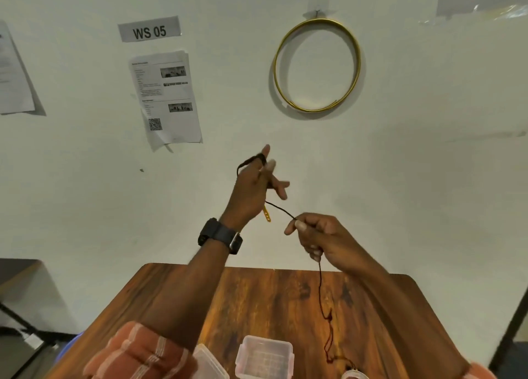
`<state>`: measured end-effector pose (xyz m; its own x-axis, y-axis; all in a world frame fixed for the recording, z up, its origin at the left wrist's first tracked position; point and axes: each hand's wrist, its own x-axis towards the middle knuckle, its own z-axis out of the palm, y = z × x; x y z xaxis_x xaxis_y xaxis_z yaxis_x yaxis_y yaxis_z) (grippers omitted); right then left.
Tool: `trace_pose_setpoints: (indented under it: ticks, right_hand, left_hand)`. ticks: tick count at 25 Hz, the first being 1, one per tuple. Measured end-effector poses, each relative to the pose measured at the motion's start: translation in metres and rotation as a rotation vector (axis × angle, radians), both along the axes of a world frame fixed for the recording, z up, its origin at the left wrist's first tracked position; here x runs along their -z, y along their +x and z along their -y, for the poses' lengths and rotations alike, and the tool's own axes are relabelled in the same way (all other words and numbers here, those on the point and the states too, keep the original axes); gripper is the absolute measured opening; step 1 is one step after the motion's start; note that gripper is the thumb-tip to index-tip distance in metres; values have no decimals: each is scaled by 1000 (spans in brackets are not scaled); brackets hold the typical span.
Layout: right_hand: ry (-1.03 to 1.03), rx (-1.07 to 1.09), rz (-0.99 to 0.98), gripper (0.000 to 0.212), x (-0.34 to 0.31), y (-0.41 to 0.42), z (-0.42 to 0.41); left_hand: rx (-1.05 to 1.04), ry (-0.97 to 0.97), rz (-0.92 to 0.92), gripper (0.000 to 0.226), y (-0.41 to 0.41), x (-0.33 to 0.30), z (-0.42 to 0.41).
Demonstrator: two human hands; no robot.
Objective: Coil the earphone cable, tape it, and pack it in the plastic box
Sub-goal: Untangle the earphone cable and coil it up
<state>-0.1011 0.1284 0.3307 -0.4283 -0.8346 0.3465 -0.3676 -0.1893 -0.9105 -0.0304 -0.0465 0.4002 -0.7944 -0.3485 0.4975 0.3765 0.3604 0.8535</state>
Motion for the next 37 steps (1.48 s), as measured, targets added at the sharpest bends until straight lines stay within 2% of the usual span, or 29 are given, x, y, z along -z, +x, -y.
trace_pose_setpoints:
  ticks: [1,2,3,5,7,9,11,12,14,16,17,18,19,20,22,23,25,28,30,31,33,34,35,36,37]
  right_hand:
    - [-35,28,-12,28,-15,-1,-3]
    - [-73,80,-20,29,-29,-5,-4]
    - [-108,146,-30,30,-41,-13,-4]
    - [-149,231,-43,31,-52,-29,4]
    - [-143,196,3,29,-39,-38,17]
    - [-79,124,43,28,-9,-32,26]
    - [39,27,49,28,18,-19,24]
    - [90,-28,39,26,26,-13,18]
    - [133,-106,0,22,24,-6,4]
    - [103,-105,-34,21,3,-7,-7]
    - [64,-69,-45,22,-12,-9,-9]
    - [15,-8,-51,23,-26,-13,-8]
    - [-37,64,-50,24,-37,-21,-5]
    - [-85,131,-40,25,-44,-29,-1]
    - [-162,208,19,25,-45,-42,11]
    - [-179,222,60,24,-38,-46,18]
    - [-135,220,108,24,-10,-42,30]
    - [32,30,122,23,39,-12,30]
    - [114,-116,110,23,53,4,19]
    - [137,-139,98,23,50,7,12]
    - [132,-105,54,21,29,7,0]
    - [108,-45,5,22,14,4,-4]
    - [75,33,-61,23,-3,1,-6]
    - [40,108,-127,24,-19,-4,-6]
    - [6,166,-185,25,-33,-10,-4]
  left_hand:
    - [23,-149,130,46,-1,10,2]
    - [95,-204,241,45,1,19,1]
    - [215,-150,323,45,7,29,-4]
    - [572,194,350,51,22,39,-19]
    - [825,524,192,56,30,34,-31]
    - [759,669,-57,56,27,17,-30]
    - [471,670,-236,52,23,-2,-16]
    - [301,572,-270,50,20,-7,-3]
    - [-9,155,-144,50,17,-5,22]
    - [-125,-262,135,54,14,17,36]
    - [-93,-334,274,54,13,32,37]
    - [-3,-302,379,51,16,44,29]
    - [142,-184,433,48,20,55,20]
    - [346,15,436,49,26,62,6]
    - [741,440,340,54,36,65,-21]
    - [845,571,258,57,38,60,-28]
    - [881,693,31,60,35,40,-32]
    - [563,745,-288,57,21,9,-12]
    - [283,633,-329,52,12,-3,10]
    - [157,472,-260,53,8,-3,19]
    - [-32,-3,17,56,5,12,27]
    - [-50,-200,168,56,3,27,29]
    - [-11,-295,293,55,2,43,28]
    - [82,-261,376,52,4,55,23]
    - [219,-133,410,50,8,65,16]
